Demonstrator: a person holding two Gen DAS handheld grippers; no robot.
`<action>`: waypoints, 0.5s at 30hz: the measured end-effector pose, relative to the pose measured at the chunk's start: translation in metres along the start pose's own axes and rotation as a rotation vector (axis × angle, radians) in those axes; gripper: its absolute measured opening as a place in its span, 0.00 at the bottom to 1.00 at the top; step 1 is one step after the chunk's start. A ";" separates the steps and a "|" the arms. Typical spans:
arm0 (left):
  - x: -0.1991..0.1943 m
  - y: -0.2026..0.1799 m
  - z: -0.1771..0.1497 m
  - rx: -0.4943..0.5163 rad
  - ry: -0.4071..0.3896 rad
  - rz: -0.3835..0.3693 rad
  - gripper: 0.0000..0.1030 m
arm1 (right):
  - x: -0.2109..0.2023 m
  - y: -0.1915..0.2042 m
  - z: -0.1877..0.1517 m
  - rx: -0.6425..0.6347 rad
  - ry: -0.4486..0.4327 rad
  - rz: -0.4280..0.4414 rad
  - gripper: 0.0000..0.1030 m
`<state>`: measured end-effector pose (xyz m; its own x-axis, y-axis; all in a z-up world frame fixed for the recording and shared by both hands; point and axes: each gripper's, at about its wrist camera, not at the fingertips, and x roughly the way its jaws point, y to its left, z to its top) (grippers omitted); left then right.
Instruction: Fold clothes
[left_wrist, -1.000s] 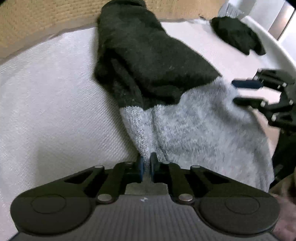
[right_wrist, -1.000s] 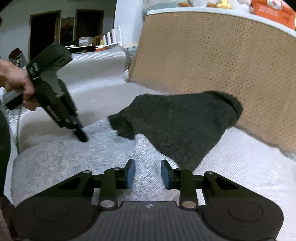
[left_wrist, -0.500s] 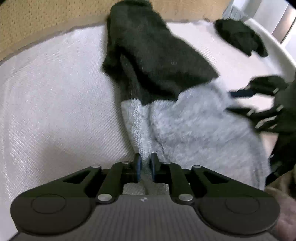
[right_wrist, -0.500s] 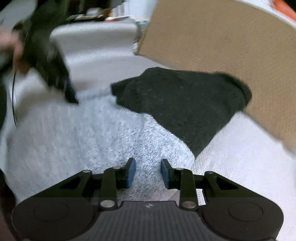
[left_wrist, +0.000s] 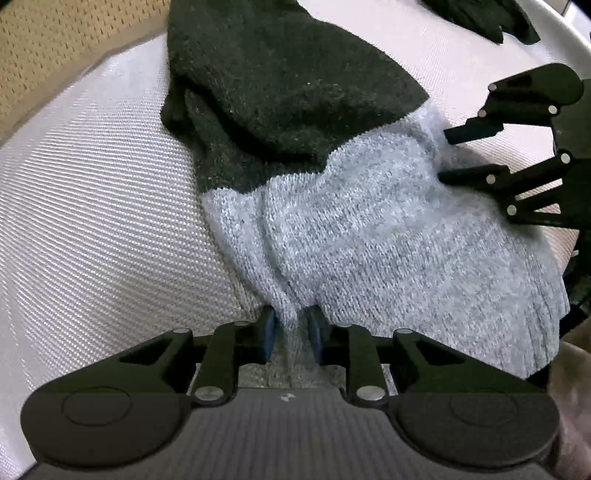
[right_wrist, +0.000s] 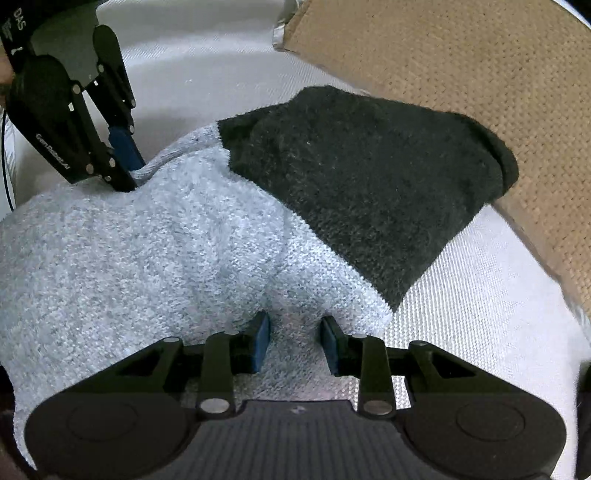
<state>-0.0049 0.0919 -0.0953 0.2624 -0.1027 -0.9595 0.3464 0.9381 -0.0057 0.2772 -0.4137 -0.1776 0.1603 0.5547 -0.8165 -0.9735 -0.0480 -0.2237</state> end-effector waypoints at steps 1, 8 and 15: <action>0.002 -0.003 0.003 0.011 0.005 0.008 0.21 | 0.001 -0.003 -0.002 0.010 -0.001 0.007 0.34; 0.009 -0.015 0.015 0.061 0.016 0.050 0.20 | 0.002 -0.005 0.000 0.005 0.013 0.017 0.35; 0.010 -0.019 0.019 0.048 -0.006 0.065 0.20 | 0.000 -0.006 -0.003 0.017 -0.005 0.019 0.35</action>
<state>0.0087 0.0669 -0.0996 0.2913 -0.0448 -0.9556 0.3710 0.9260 0.0697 0.2834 -0.4160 -0.1778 0.1408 0.5580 -0.8178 -0.9790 -0.0448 -0.1991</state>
